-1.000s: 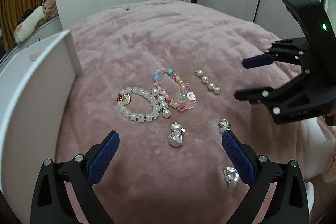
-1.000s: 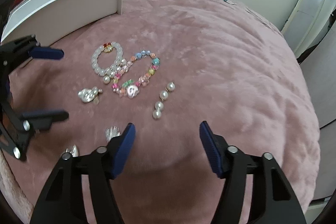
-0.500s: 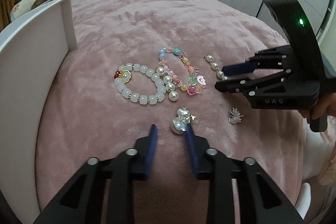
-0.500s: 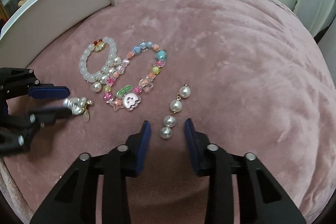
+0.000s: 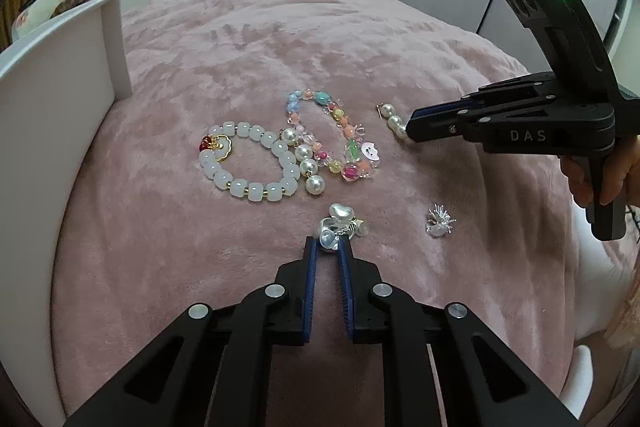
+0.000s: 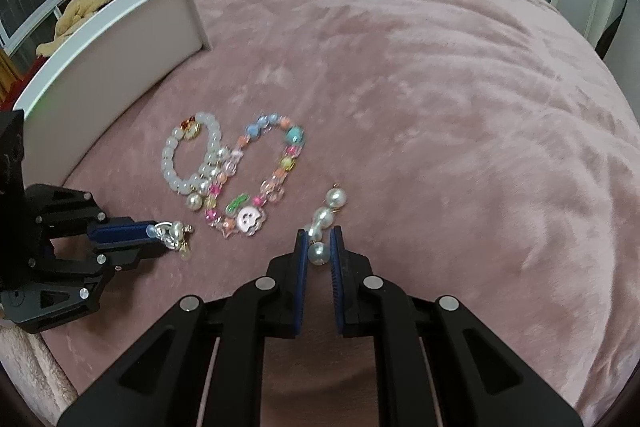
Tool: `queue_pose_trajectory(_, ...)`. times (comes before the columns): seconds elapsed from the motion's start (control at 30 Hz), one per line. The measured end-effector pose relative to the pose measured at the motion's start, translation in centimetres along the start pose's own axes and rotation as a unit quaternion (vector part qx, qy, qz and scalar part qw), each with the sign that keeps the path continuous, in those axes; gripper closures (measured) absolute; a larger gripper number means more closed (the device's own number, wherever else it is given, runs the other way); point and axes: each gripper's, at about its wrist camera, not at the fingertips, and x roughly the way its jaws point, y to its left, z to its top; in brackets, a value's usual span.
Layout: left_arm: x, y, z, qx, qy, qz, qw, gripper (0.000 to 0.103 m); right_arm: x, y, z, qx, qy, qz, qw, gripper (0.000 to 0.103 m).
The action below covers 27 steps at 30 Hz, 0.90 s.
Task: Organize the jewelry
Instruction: 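Close the left tool on the silver heart charm and lift it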
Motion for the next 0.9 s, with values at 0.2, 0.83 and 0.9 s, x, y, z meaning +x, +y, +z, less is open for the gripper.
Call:
queue_pose_trajectory(0.2, -0.4, 0.2, 0.0, -0.009, -0.009, -0.002, 0.9999, 0.089, -0.4, 0.1, 0.3, -0.003, -0.01, 0.007, 1.0, 0.091)
queue_pose_trajectory(0.83, -2.7, 0.8, 0.7, -0.018, -0.049, 0.022, 0.9984, 0.09, 0.4, 0.4, -0.6, -0.018, 0.002, -0.003, 1.0, 0.093)
queue_pose_trajectory(0.9, -3.0, 0.8, 0.7, -0.019, -0.054, 0.024, 0.9981, 0.09, 0.5, 0.7, -0.7, -0.032, 0.003, -0.008, 0.999, 0.093)
